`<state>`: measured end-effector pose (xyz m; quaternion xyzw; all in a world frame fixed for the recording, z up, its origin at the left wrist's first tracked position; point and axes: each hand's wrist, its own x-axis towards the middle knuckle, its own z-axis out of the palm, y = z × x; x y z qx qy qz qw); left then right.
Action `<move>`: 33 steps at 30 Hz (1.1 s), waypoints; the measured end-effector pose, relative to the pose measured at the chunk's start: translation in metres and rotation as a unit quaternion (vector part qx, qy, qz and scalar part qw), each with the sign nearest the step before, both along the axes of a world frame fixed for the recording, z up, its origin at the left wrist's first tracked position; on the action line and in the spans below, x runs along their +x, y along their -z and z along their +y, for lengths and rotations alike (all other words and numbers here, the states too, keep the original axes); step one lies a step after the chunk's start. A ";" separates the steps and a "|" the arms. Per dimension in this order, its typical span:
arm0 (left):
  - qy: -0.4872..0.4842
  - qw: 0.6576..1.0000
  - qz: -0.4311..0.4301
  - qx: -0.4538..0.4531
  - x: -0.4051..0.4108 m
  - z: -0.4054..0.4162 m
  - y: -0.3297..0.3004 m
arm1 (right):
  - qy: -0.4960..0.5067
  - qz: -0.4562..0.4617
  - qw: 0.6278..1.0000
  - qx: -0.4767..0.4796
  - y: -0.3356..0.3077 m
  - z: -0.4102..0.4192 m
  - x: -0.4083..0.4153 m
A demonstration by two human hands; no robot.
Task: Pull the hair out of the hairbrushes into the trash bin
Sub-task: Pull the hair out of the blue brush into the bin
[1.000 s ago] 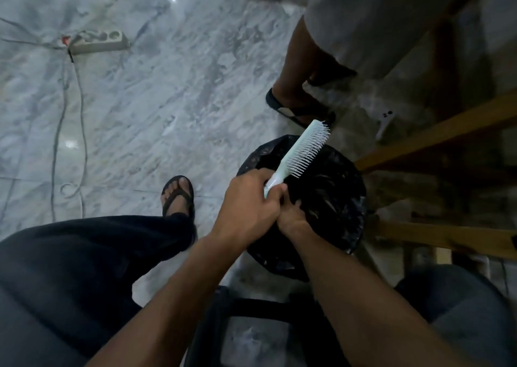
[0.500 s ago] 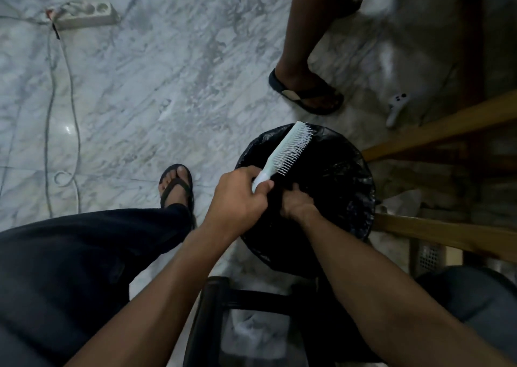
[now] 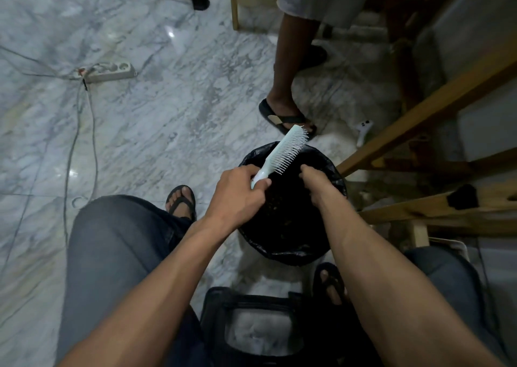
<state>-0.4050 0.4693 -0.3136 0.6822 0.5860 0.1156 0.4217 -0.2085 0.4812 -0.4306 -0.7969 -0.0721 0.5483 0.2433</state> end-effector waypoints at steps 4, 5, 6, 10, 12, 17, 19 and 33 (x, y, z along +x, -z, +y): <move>0.016 1.000 0.014 0.015 0.000 -0.006 -0.023 | 0.047 0.094 0.994 0.008 -0.056 -0.013 0.004; 0.016 1.000 0.019 0.016 0.001 -0.008 -0.028 | 0.048 0.108 0.993 0.025 -0.070 -0.017 0.004; 0.013 1.000 0.021 0.016 0.002 -0.010 -0.031 | 0.041 0.120 0.991 0.042 -0.081 -0.020 0.002; -0.002 1.000 0.009 0.013 0.007 -0.023 -0.053 | 0.021 0.163 0.971 0.171 -0.140 -0.033 0.009; -0.001 1.000 0.001 0.026 0.011 -0.030 -0.066 | 0.008 0.144 0.961 0.235 -0.169 -0.042 0.013; 0.011 0.998 -0.008 0.066 0.013 -0.049 -0.091 | 0.007 0.044 0.955 0.292 -0.200 -0.057 0.012; 0.025 0.996 0.006 0.087 0.009 -0.055 -0.094 | -0.008 0.013 0.961 0.275 -0.205 -0.059 0.009; 0.038 0.972 0.087 0.214 -0.015 -0.068 -0.102 | -0.115 -0.122 0.960 0.224 -0.234 -0.079 0.006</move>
